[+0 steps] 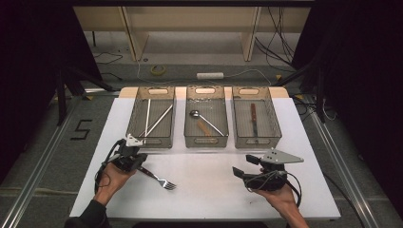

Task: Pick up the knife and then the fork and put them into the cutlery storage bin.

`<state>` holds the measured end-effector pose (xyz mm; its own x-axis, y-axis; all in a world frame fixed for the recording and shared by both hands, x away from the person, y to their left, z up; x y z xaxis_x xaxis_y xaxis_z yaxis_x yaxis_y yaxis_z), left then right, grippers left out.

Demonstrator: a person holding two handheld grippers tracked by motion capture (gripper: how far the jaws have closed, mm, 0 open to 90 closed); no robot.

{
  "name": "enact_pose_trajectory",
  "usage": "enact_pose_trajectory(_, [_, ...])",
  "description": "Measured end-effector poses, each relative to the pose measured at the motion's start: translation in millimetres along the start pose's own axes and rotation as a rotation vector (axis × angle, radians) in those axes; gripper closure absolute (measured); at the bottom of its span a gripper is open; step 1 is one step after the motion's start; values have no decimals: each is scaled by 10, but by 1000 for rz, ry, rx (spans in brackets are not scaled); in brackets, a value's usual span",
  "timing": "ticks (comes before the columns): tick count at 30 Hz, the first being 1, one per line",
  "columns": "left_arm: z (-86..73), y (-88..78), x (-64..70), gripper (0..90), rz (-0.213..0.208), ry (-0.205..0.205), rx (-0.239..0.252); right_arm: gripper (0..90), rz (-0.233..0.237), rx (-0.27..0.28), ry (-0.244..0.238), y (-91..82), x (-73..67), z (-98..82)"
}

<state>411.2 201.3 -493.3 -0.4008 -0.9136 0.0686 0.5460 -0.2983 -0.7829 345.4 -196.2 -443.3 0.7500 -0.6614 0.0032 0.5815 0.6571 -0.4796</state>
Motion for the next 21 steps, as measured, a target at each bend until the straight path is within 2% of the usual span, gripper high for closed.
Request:
enact_pose_trajectory(3, [-24,30,-42,886,0,5,-21,304,4,-4,-2,1,0,-2])
enact_pose_trajectory(11, [-68,52,-112,886,32,11,-60,306,3,-5,-7,11,-5,-4])
enact_pose_trajectory(21, [-124,83,-151,887,35,11,-117,307,5,-8,-4,11,-6,-4])
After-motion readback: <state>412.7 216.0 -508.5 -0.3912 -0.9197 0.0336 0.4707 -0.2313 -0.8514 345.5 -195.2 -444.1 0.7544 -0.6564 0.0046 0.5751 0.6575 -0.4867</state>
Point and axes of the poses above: each handheld gripper's, and its own axes: y roughly forward along the jaws, z roughly out of its top, x roughly to its right, the point moved 4 cm from there along y, roughly forward along the jaws, and after that the axes turned 10 degrees about -y, right-handed, at the moved point
